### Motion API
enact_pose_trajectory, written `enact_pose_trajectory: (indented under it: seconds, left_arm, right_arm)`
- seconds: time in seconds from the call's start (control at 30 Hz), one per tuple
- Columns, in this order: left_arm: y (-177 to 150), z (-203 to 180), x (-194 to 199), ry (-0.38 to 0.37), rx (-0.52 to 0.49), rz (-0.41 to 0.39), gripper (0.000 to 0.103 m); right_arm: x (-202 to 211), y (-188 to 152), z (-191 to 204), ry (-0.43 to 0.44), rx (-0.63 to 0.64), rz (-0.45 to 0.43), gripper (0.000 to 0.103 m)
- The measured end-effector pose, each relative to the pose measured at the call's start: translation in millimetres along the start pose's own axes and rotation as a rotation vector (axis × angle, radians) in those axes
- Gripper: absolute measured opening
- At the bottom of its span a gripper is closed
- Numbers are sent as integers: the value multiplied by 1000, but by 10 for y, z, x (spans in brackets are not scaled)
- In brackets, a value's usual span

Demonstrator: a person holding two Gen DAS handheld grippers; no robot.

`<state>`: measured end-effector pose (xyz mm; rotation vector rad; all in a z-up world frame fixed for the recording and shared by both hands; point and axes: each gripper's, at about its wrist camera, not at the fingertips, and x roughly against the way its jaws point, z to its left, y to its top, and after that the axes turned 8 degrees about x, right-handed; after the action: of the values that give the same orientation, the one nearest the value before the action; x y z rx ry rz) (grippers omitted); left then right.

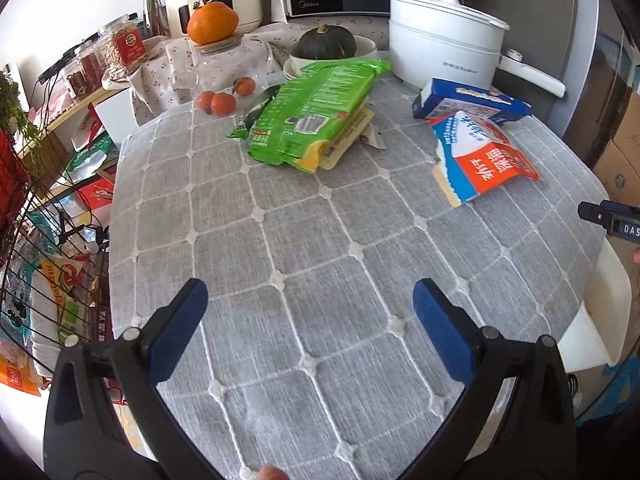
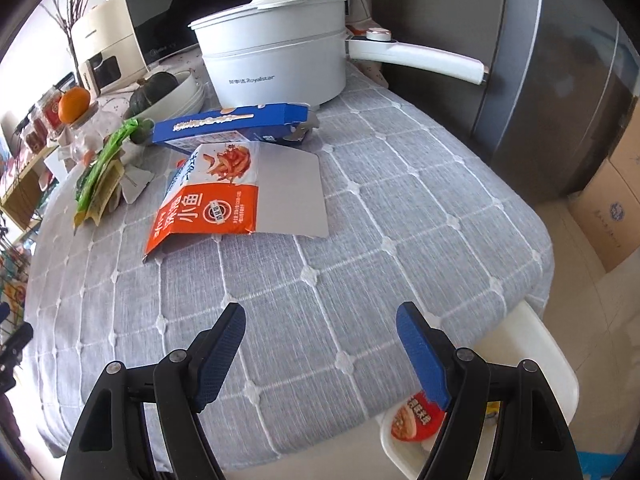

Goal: Collect trash
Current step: 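Grasp the orange-white fish snack bag with the right tool while the left tool grasps the green bag, then carry the orange-white bag and the green bag with both tools over the bin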

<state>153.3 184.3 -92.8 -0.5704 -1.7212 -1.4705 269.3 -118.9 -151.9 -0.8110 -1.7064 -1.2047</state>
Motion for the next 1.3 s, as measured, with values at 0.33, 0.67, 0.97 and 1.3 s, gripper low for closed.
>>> enact_pose_trajectory:
  seconds: [0.33,0.67,0.97,1.3]
  left_arm:
    - [379,12,-479,38,-35,-72,102]
    - [616,-284,-848,105,-235,-116,86]
    - [635,-203,-876,82,-237,-73,6]
    - [518,-36,-341,-40,-95,-64,5]
  right_arm:
    - [-675,302,545,-162,234,-45,77]
    - [-929,499,714,-213,327,-121,60]
    - [-844,491,741,-231,392,-165,27]
    - [-228,376,413,-127,289,-147,11]
